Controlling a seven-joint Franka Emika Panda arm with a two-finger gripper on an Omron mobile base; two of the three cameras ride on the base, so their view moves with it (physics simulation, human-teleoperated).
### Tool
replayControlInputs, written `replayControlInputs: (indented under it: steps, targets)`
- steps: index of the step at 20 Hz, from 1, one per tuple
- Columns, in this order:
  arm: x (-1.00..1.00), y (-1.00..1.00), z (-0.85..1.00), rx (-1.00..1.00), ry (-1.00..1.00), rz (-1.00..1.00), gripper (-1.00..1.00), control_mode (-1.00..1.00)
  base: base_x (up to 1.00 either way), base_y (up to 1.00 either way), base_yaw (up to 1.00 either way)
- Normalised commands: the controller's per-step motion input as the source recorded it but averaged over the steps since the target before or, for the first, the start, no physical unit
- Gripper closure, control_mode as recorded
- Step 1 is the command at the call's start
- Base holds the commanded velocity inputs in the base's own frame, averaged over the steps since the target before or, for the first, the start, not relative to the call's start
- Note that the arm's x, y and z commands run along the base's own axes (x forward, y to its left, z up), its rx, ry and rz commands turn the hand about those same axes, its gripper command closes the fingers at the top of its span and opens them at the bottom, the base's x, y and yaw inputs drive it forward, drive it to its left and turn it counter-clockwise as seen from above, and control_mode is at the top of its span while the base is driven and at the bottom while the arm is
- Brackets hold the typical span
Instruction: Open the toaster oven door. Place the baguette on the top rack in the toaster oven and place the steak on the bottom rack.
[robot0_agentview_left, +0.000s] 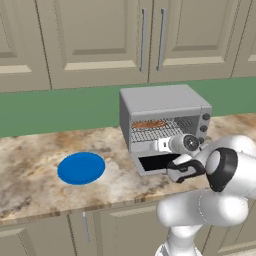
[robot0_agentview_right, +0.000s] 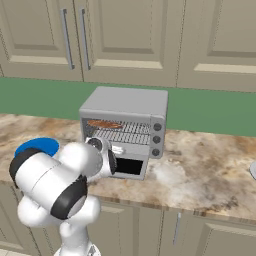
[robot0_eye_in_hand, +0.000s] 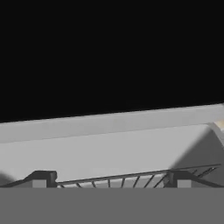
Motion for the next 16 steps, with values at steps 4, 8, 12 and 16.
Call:
replayControlInputs:
  steps: [4, 8, 12, 16]
  targets:
    - [0.09, -0.50, 0.09, 0.00, -0.02, 0.26, -1.00, -1.00, 0.00, 0.00, 0.00]
    - [0.69, -0.29, 0.30, 0.00, 0.00, 0.24, -1.00, -1.00, 0.00, 0.00, 0.00]
    - [0.73, -0.15, 0.13, 0.00, 0.00, 0.21, -1.00, -1.00, 0.00, 0.00, 0.00]
    - [0.43, -0.18, 0.07, 0.00, 0.00, 0.17, -1.00, -1.00, 0.00, 0.00, 0.00]
